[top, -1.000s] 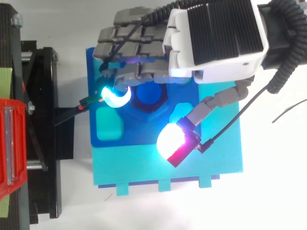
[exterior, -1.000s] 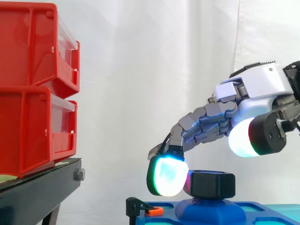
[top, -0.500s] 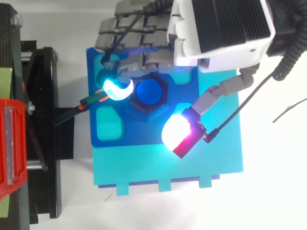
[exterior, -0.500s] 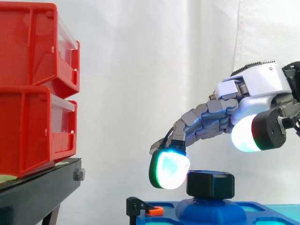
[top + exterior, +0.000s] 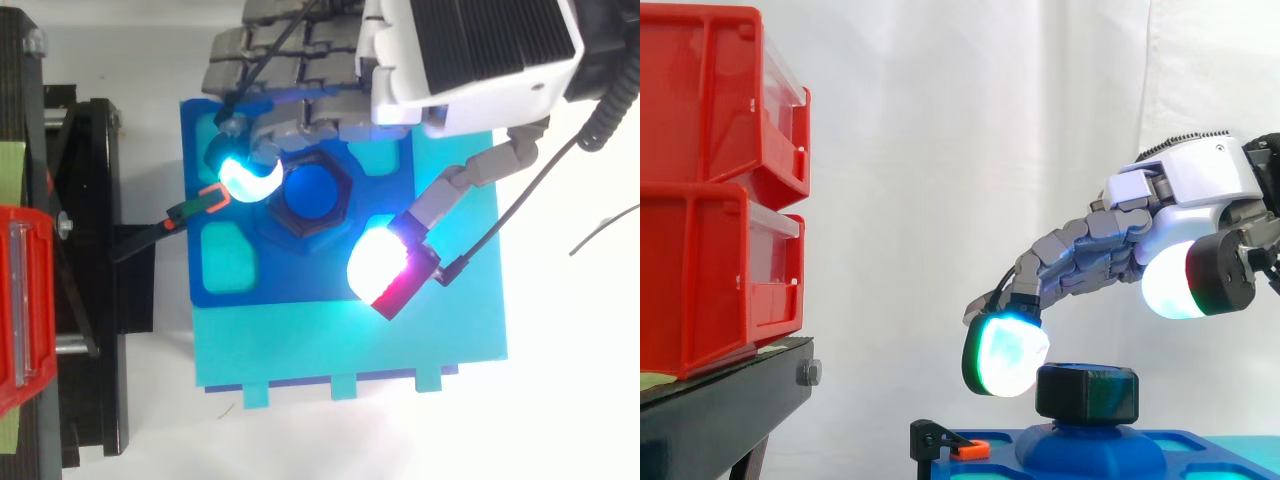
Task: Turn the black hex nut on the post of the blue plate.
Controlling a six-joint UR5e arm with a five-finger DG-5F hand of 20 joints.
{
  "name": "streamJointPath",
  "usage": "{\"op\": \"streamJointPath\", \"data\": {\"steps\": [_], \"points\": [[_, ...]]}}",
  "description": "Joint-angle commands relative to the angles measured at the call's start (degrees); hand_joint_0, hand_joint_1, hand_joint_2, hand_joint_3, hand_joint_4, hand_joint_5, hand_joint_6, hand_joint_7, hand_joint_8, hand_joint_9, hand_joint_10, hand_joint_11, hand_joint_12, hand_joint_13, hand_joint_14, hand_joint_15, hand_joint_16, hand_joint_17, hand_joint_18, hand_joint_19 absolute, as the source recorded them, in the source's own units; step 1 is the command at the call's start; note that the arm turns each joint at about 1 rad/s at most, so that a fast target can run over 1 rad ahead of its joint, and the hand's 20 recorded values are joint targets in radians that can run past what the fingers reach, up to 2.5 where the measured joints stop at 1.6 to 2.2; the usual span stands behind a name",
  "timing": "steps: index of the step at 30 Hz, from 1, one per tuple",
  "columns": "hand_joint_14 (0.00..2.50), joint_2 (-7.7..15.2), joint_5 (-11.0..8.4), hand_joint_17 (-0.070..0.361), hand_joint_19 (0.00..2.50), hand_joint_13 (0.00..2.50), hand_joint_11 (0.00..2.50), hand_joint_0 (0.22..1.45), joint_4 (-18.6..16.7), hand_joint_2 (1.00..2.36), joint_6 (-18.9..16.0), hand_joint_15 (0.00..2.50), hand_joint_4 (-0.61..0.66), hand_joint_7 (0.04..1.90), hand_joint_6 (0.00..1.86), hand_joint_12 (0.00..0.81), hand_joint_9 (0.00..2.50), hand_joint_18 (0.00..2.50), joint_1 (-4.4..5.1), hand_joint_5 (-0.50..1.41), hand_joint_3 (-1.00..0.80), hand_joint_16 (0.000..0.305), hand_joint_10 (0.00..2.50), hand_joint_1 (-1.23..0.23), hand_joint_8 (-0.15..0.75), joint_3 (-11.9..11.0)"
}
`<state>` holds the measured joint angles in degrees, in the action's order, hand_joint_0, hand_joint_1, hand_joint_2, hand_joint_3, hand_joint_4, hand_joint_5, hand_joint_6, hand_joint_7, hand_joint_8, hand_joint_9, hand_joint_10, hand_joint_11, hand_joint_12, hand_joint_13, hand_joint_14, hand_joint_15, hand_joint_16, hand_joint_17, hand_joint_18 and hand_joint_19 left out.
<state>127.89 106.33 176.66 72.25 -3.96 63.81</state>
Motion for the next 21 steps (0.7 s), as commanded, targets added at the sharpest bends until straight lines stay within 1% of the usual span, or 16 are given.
{"op": "streamJointPath", "data": {"steps": [1,7,8,21], "points": [[0.0,0.0,0.45,0.135,0.28,0.07,0.0,0.41,0.0,1.0,0.0,0.09,0.22,0.78,0.5,0.391,0.22,0.0,-0.26,-0.2,-0.5,0.06,0.0,-0.38,0.25,0.0],[0.0,0.0,1.07,0.135,0.28,0.07,0.0,0.41,0.0,1.0,0.0,0.09,0.22,0.78,0.5,0.391,0.22,0.0,-0.52,-0.2,-0.5,0.06,0.0,-0.38,0.25,0.0],[0.0,0.0,1.33,0.135,0.28,0.07,0.0,0.41,0.0,1.0,0.0,0.09,0.22,0.78,0.5,0.391,0.22,0.0,-0.7,-0.2,-0.5,0.06,0.0,-0.38,0.25,0.0],[0.0,0.0,2.83,0.134,0.29,0.07,0.0,0.41,0.2,1.0,0.0,0.09,0.22,0.78,0.5,0.39,0.22,0.0,-1.49,-0.2,-0.5,0.06,0.0,-0.38,0.25,0.0]]}}
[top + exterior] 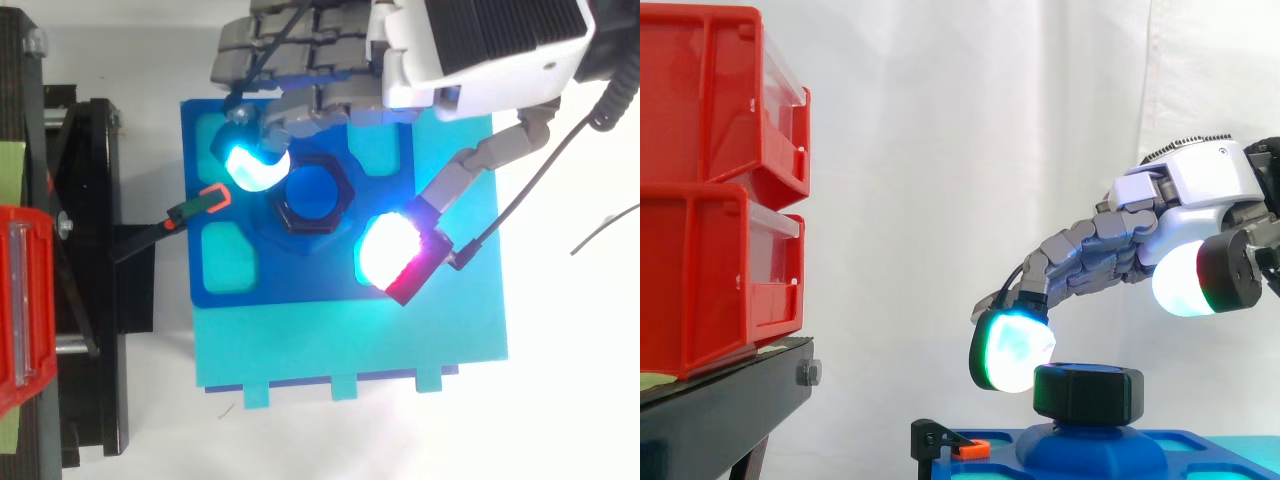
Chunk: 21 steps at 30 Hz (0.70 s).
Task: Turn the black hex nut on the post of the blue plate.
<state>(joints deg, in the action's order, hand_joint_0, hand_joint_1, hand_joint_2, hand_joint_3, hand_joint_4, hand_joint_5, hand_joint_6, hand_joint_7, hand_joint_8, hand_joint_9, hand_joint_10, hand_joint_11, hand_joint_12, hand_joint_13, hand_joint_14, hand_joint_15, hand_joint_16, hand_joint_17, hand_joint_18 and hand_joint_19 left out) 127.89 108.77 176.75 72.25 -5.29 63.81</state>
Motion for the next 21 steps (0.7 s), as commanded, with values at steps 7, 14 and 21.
{"op": "streamJointPath", "data": {"steps": [7,14,21], "points": [[0.0,0.0,1.62,0.133,0.28,0.07,0.0,0.41,0.6,1.0,0.0,0.09,0.22,0.78,0.5,0.389,0.22,0.0,-0.95,-0.21,-0.5,0.059,0.0,-0.38,0.248,0.0],[0.0,0.0,2.32,0.133,0.29,0.07,0.0,0.41,0.6,1.0,0.0,0.09,0.22,0.78,0.5,0.388,0.22,0.0,-1.48,-0.21,-0.5,0.059,0.0,-0.38,0.248,0.0],[0.0,0.0,3.11,0.133,0.29,0.07,0.0,0.42,0.8,1.0,0.1,0.09,0.22,0.78,0.5,0.388,0.22,0.0,-2.18,-0.21,-0.5,0.059,0.0,-0.38,0.249,-0.6]]}}
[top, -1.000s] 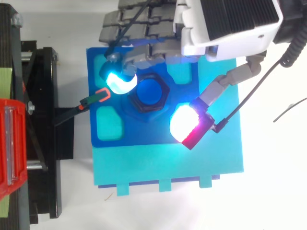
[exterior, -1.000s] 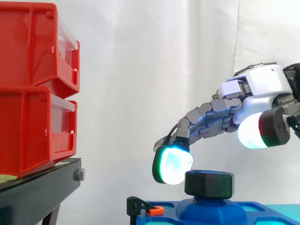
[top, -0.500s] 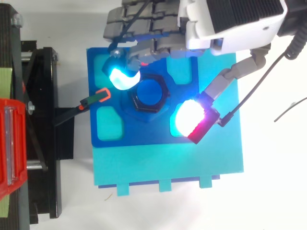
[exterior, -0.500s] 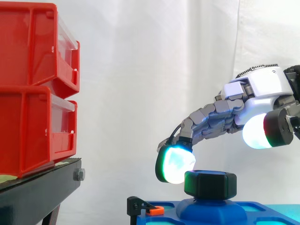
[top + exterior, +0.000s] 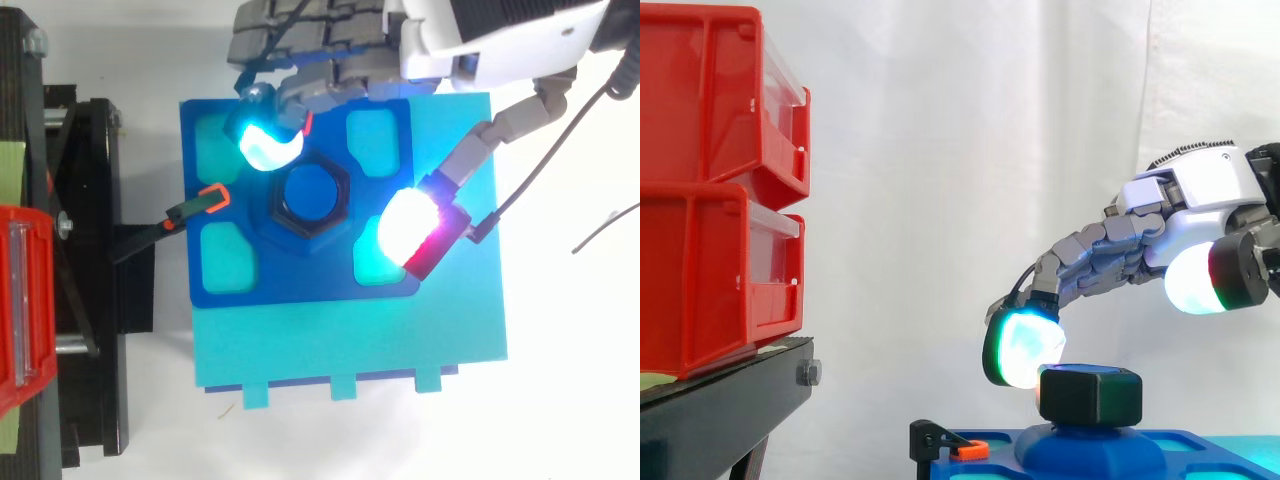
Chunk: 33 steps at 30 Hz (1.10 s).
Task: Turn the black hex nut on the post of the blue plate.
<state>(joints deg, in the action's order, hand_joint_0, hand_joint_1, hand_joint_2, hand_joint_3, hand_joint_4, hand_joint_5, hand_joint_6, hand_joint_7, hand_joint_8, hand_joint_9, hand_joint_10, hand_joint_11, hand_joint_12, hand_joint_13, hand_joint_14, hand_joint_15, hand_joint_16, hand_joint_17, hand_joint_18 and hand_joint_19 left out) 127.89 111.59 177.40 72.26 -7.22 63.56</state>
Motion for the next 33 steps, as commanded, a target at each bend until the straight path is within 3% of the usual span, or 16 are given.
{"op": "streamJointPath", "data": {"steps": [1,18,23,27,33], "points": [[0.0,0.0,0.3,0.133,0.29,0.07,0.0,0.41,0.1,1.0,0.1,0.09,0.22,0.78,0.5,0.387,0.22,0.0,-0.25,-0.21,-0.5,0.059,0.0,-0.38,0.249,-0.4],[0.0,0.0,0.47,0.133,0.29,0.07,0.0,0.42,1.4,1.0,0.8,0.09,0.22,0.78,0.5,0.387,0.22,0.0,-0.34,-0.21,-0.5,0.059,0.0,-0.38,0.248,-1.1],[0.0,0.0,0.39,0.133,0.28,0.07,0.0,0.42,2.8,1.0,0.9,0.09,0.22,0.78,0.5,0.388,0.22,0.0,-0.34,-0.21,-0.5,0.059,0.0,-0.38,0.248,-2.5],[0.0,0.0,0.21,0.133,0.29,0.07,0.0,0.42,6.0,1.0,1.7,0.09,0.21,0.78,0.5,0.387,0.22,0.0,-0.25,-0.21,-0.5,0.059,0.0,-0.38,0.248,-4.7],[0.0,0.0,-0.67,0.133,0.28,0.07,0.0,0.42,7.4,1.0,1.9,0.09,0.22,0.78,0.5,0.387,0.22,0.0,0.36,-0.21,-0.5,0.059,0.0,-0.38,0.249,-5.6]]}}
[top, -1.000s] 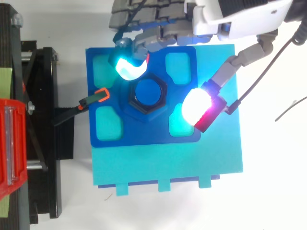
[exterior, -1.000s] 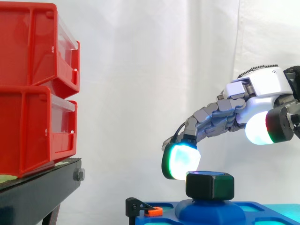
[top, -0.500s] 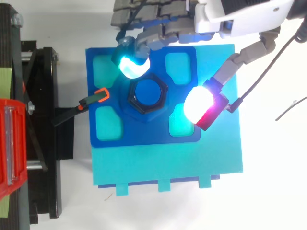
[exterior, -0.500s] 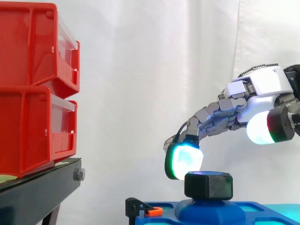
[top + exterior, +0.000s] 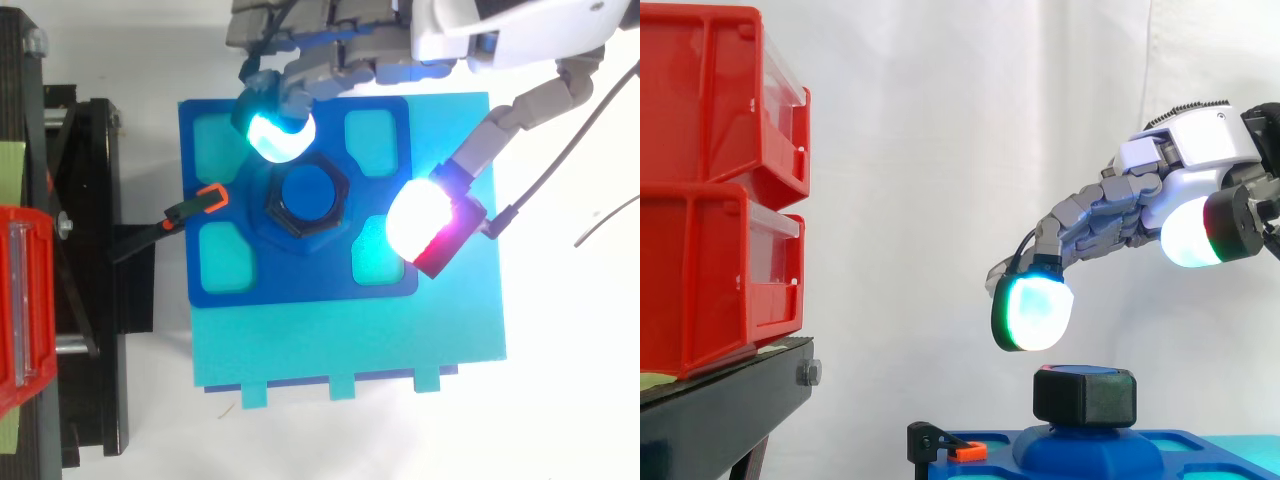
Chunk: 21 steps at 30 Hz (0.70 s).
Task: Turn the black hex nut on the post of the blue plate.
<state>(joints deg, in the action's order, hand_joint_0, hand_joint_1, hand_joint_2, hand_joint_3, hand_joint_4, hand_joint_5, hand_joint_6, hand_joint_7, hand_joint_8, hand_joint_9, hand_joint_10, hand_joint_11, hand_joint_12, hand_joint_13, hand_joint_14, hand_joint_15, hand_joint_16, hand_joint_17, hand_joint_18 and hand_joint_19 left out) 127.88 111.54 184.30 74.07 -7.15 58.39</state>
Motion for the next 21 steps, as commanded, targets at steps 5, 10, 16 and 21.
{"op": "streamJointPath", "data": {"steps": [5,10,16,21], "points": [[0.0,0.0,-3.61,0.133,0.29,0.07,0.0,0.42,0.4,1.0,0.2,0.09,0.22,0.78,0.5,0.387,0.22,0.0,1.18,-0.2,-0.5,0.059,0.0,-0.38,0.249,-0.4],[0.0,0.0,-6.77,0.133,0.29,0.07,0.0,0.42,0.4,1.0,0.1,0.09,0.22,0.78,0.5,0.387,0.22,0.0,2.93,-0.2,-0.5,0.059,0.0,-0.38,0.247,-0.4],[0.0,0.0,-9.94,0.133,0.29,0.07,0.0,0.42,0.6,1.0,0.1,0.09,0.22,0.78,0.5,0.387,0.22,0.0,4.96,-0.2,-0.5,0.059,0.0,-0.38,0.248,-0.4],[0.0,0.0,-12.66,0.132,0.28,0.07,0.0,0.42,0.6,1.0,0.1,0.09,0.22,0.78,0.5,0.386,0.22,0.0,6.98,-0.2,-0.5,0.059,0.0,-0.38,0.247,-0.3]]}}
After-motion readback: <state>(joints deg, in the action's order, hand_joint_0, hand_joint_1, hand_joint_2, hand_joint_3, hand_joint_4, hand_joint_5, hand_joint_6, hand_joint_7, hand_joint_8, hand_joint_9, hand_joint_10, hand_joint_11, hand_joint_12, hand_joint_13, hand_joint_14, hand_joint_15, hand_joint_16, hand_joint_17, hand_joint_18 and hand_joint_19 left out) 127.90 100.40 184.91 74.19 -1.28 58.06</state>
